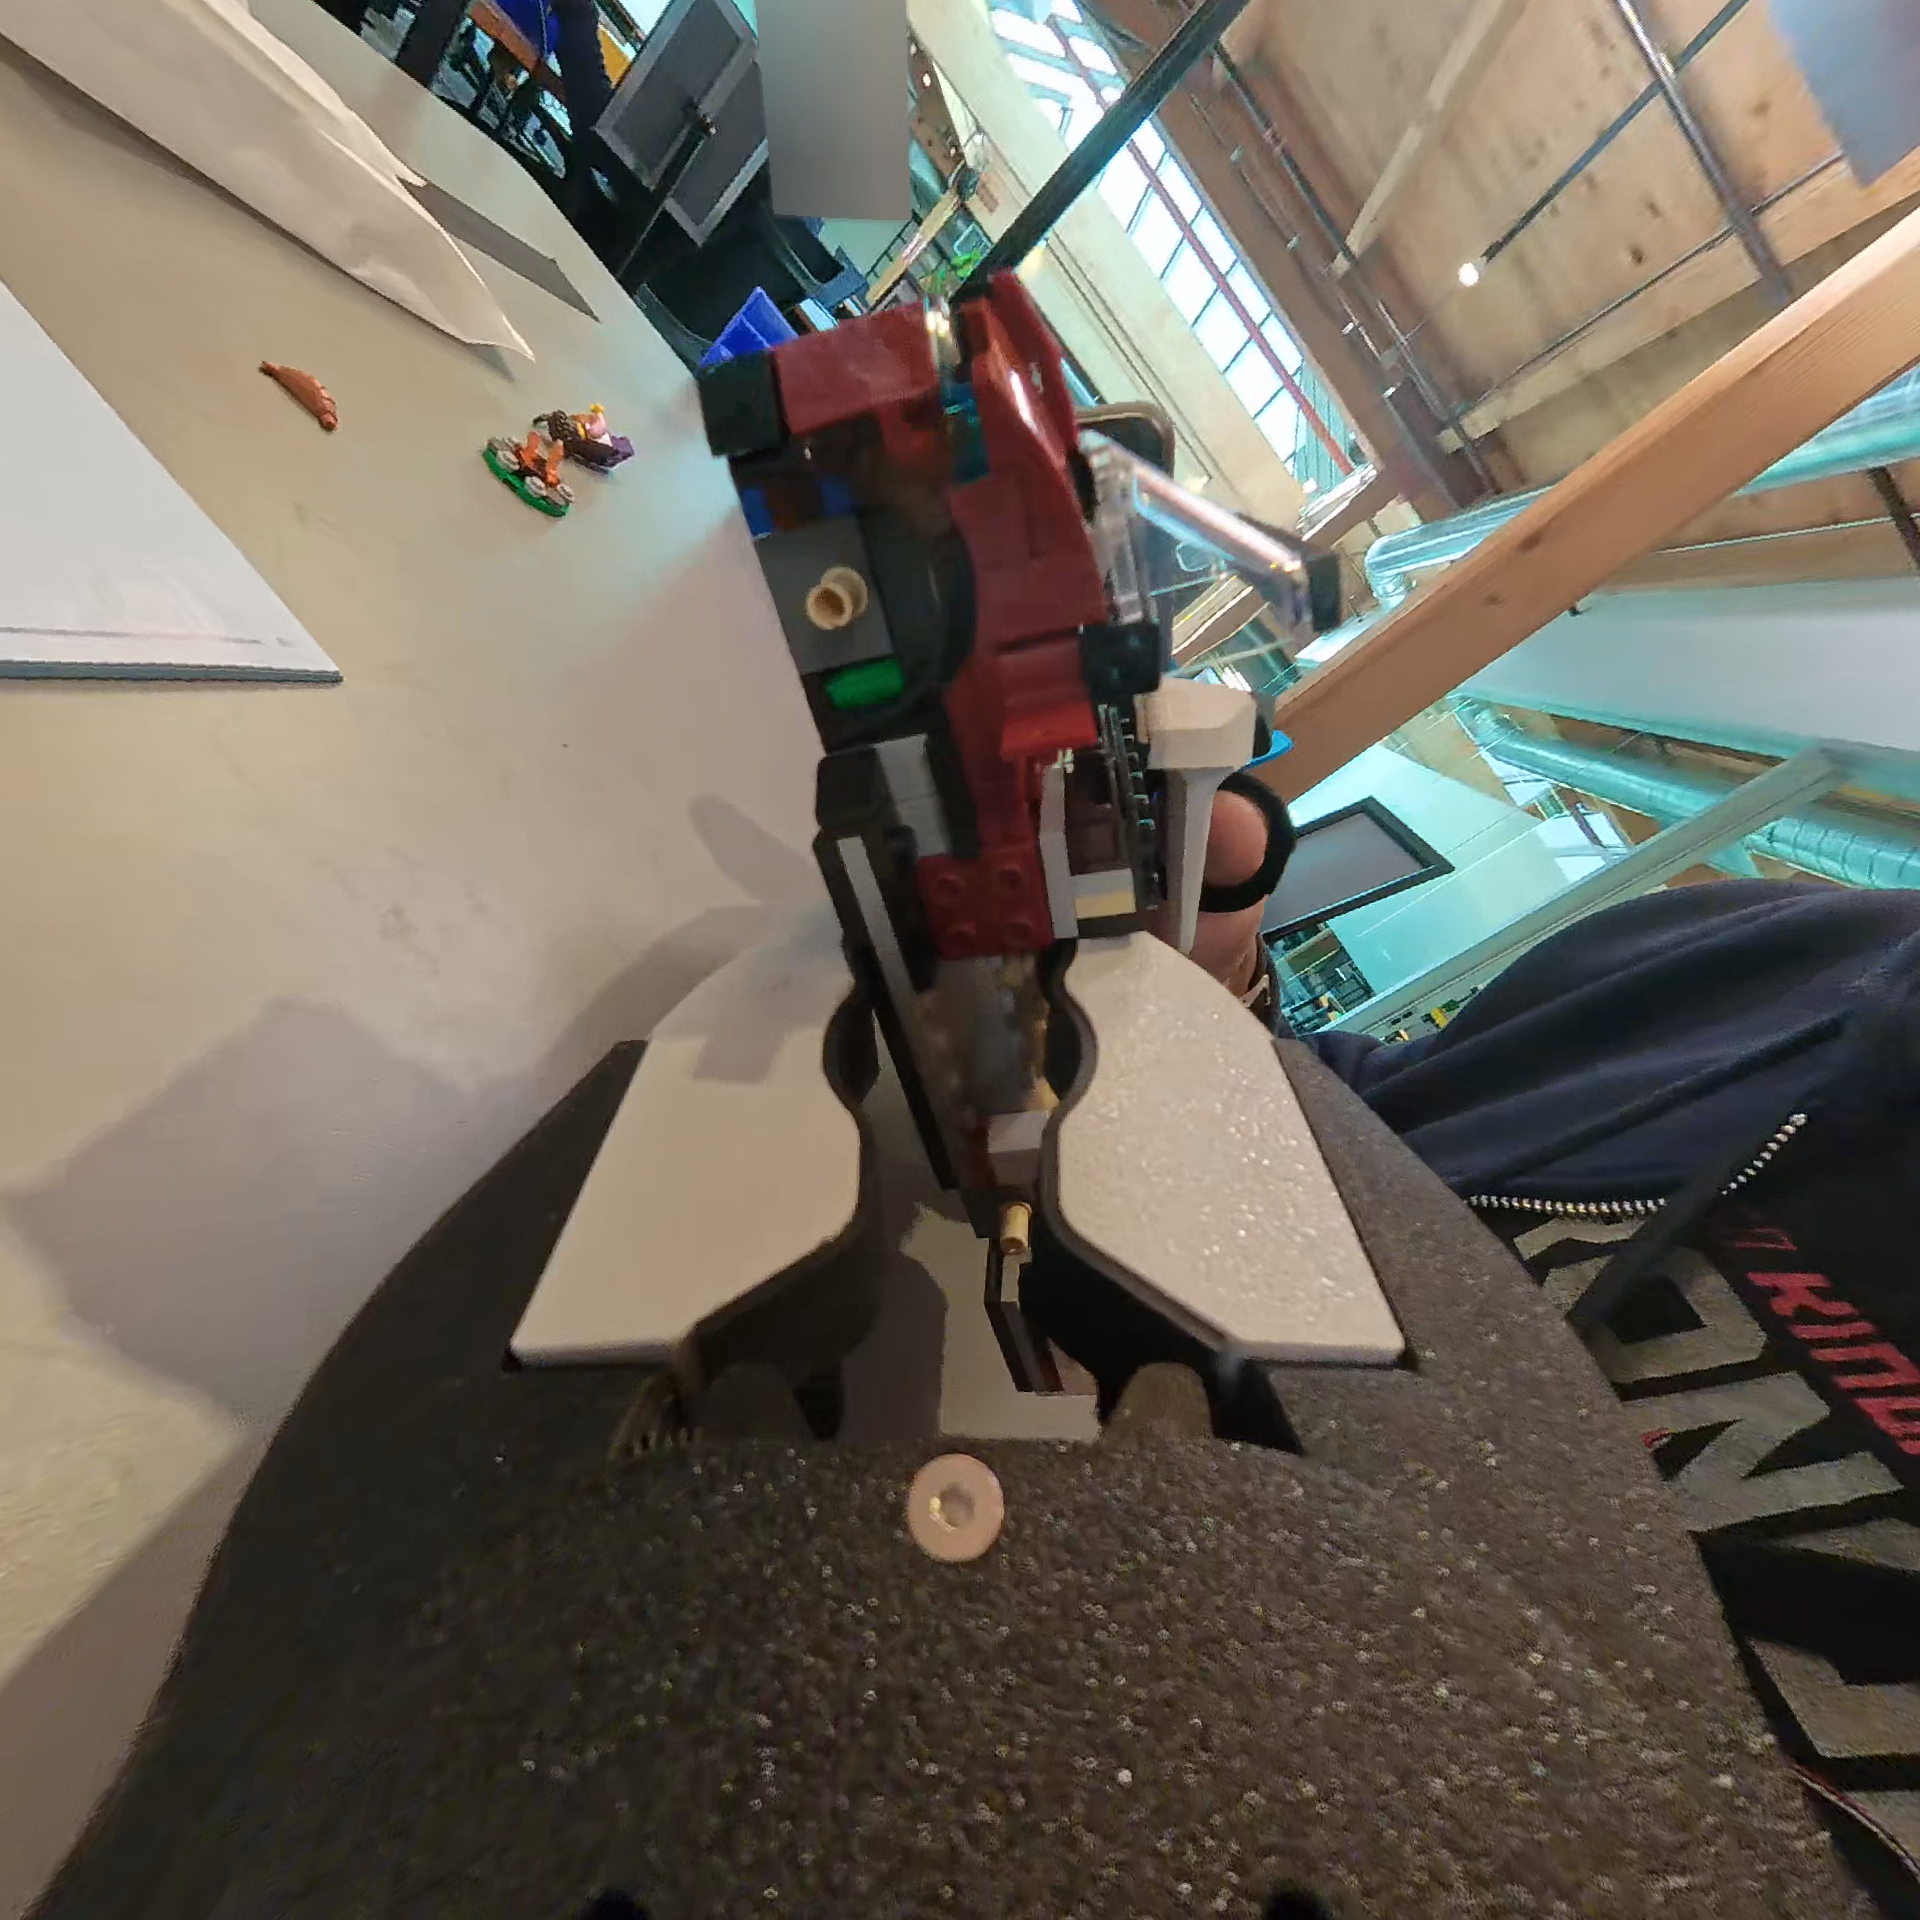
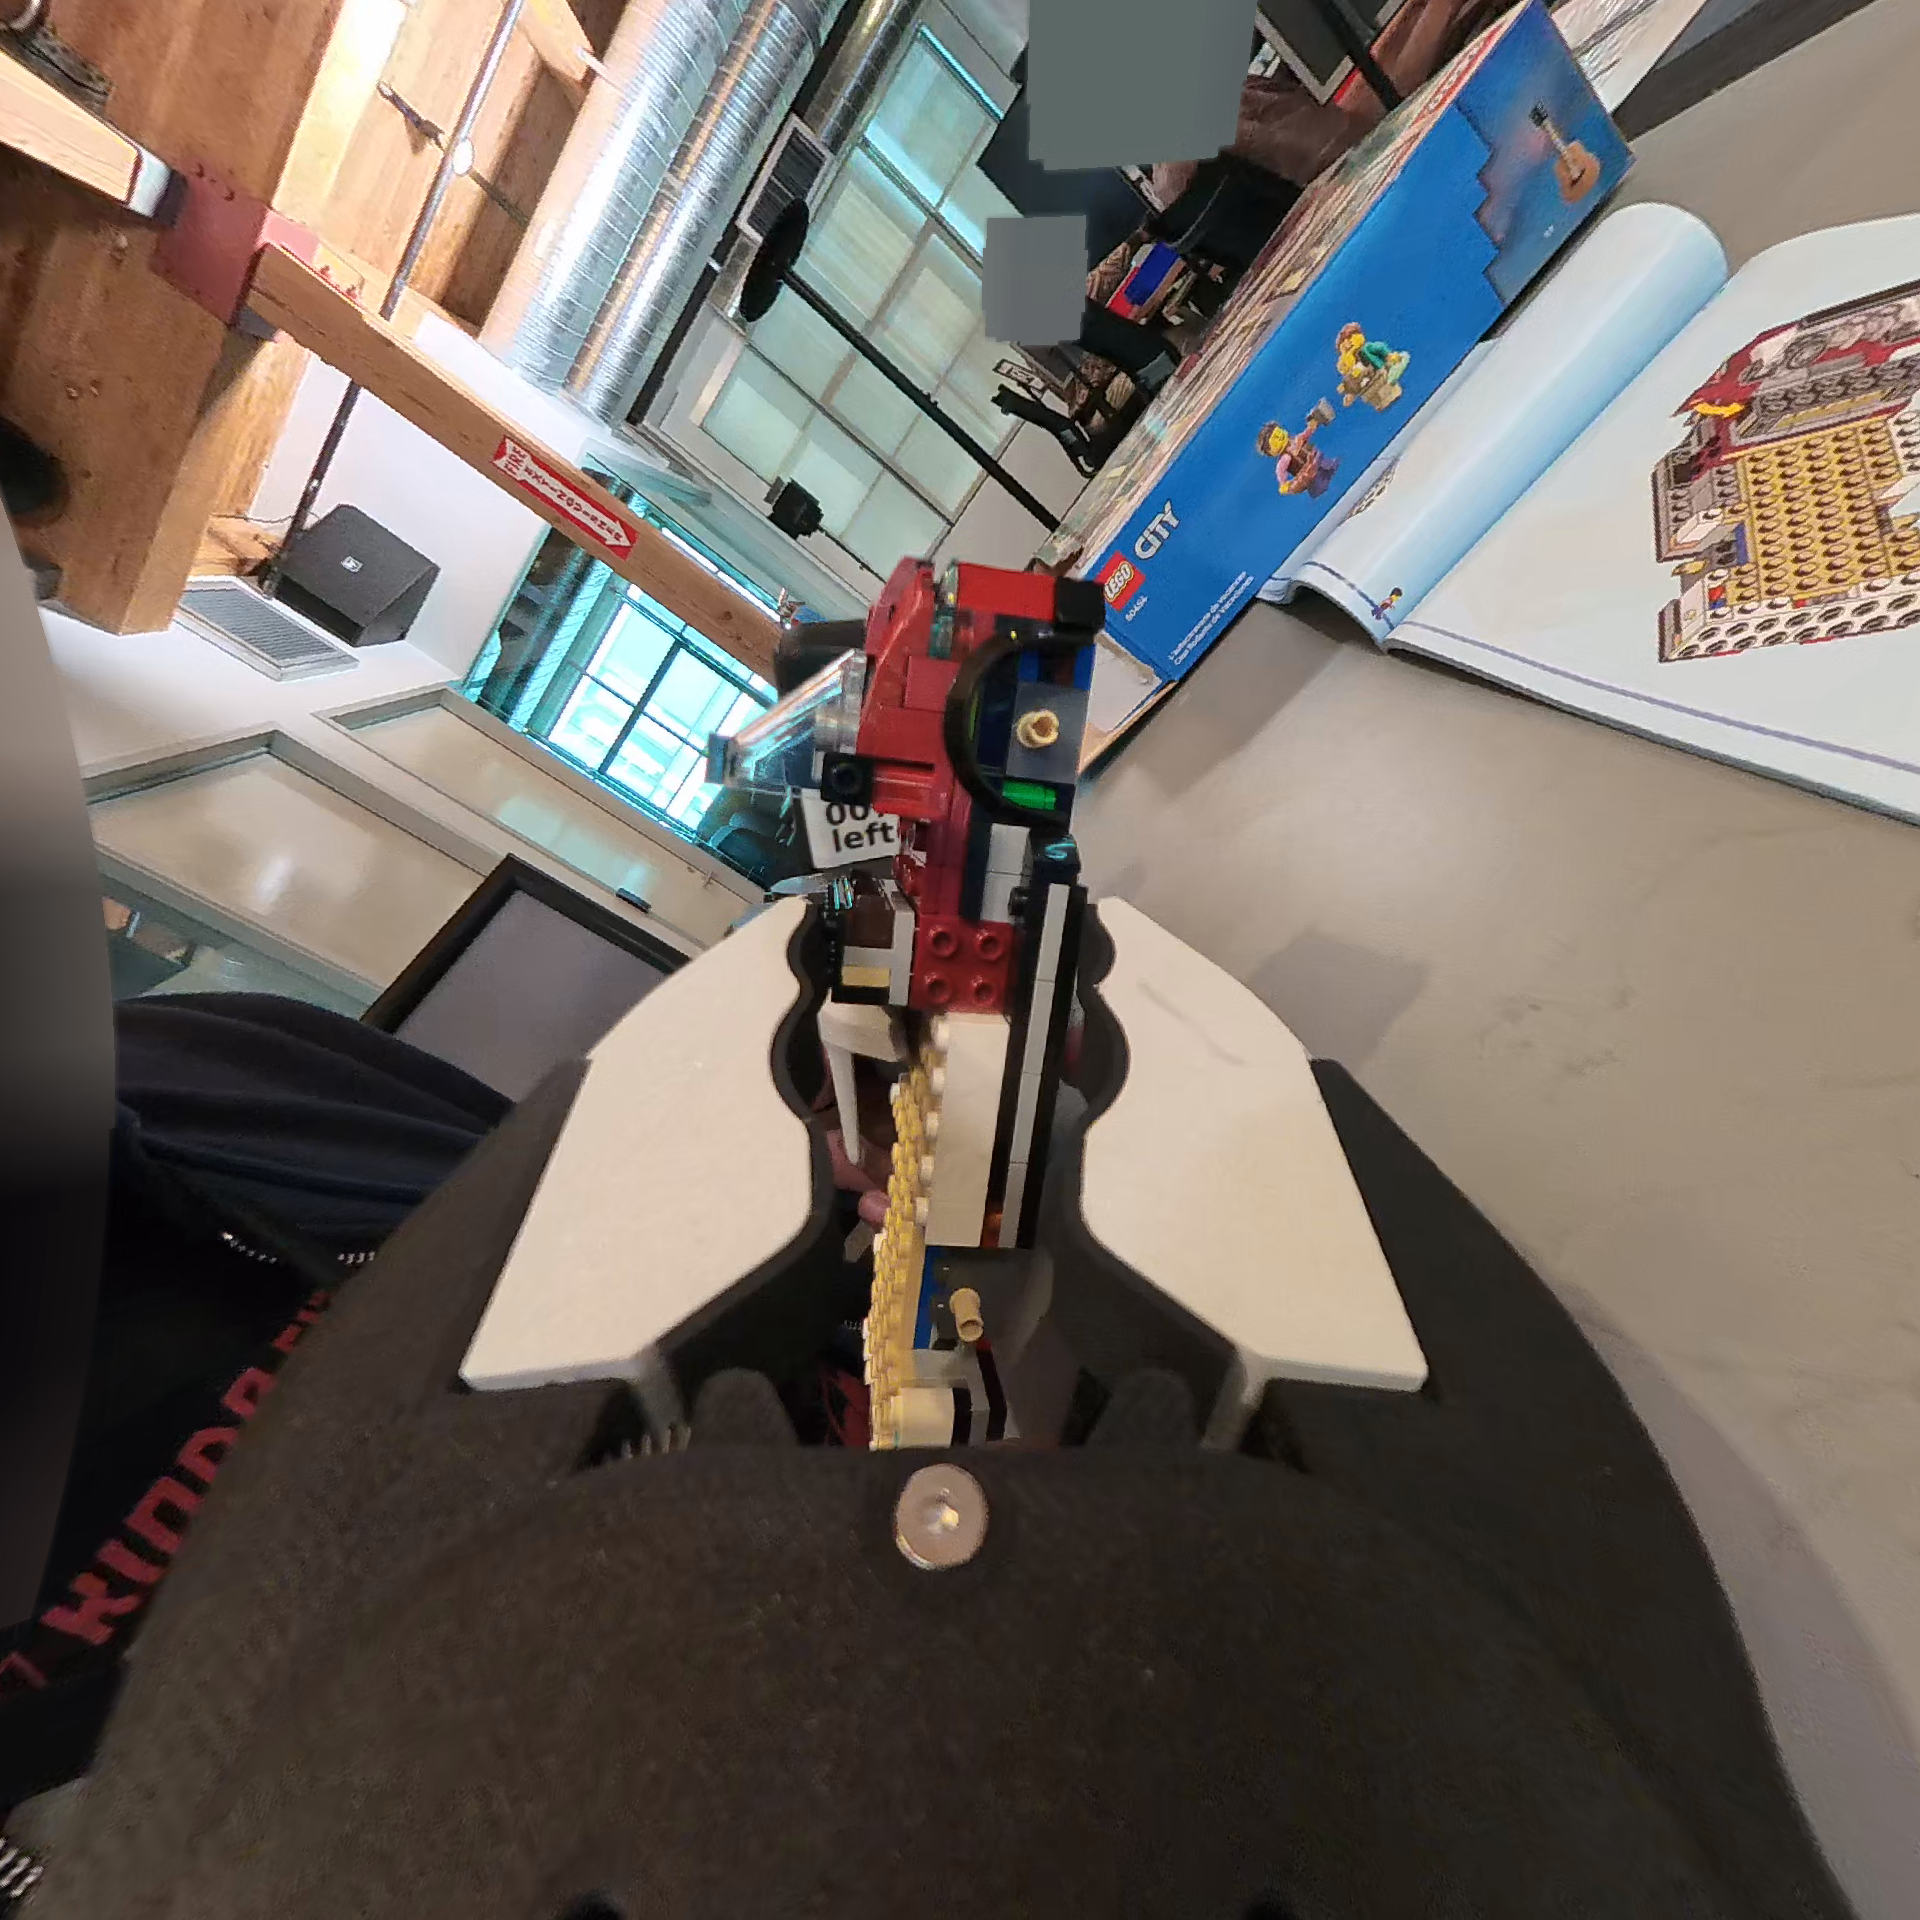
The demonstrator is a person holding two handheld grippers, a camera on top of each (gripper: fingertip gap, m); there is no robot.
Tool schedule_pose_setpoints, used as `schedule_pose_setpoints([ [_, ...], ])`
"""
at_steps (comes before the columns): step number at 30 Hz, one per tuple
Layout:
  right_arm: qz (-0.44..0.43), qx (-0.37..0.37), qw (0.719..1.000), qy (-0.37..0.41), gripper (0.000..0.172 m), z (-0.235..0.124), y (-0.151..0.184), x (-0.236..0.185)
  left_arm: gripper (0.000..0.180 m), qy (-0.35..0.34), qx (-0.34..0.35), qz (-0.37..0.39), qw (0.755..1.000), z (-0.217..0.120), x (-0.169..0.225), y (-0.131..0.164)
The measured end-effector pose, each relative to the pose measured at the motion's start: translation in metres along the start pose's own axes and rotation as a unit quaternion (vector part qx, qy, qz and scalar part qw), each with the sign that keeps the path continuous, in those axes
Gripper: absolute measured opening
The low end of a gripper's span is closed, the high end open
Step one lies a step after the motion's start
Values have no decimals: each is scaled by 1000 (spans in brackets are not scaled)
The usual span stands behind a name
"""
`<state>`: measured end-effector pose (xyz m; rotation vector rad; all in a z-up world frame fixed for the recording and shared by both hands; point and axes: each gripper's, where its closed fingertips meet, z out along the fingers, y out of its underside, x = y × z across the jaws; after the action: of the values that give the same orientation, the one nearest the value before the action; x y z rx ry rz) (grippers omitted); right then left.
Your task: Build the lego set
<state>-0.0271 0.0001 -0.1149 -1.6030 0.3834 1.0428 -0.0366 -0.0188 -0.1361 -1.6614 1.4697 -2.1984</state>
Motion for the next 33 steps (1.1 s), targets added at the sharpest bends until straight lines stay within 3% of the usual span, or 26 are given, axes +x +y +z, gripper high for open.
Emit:
schedule_pose_setpoints([
  [6, -26, -11, 999, 40, 48, -3, 2, 7, 26, -18, -1, 14, 1000, -2, -5, 2],
  [12, -33, -13, 999, 34, 47, -4, 3, 5, 26, -39, -12, 66, 997, -1, -4, 4],
  [24, -17, -12, 999, 31, 47, -4, 3, 6, 27, -49, -23, 85, 995, 0, -4, 7],
  [29, -13, -5, 999, 31, 47, -4, 1, 8, 27, -51, -22, 66, 996, 1, -5, 5],
  [33, -9, -11, 999, 51, 48, -4, -2, 15, 25, -33, -6, -23, 999, 4, -9, 3],
])
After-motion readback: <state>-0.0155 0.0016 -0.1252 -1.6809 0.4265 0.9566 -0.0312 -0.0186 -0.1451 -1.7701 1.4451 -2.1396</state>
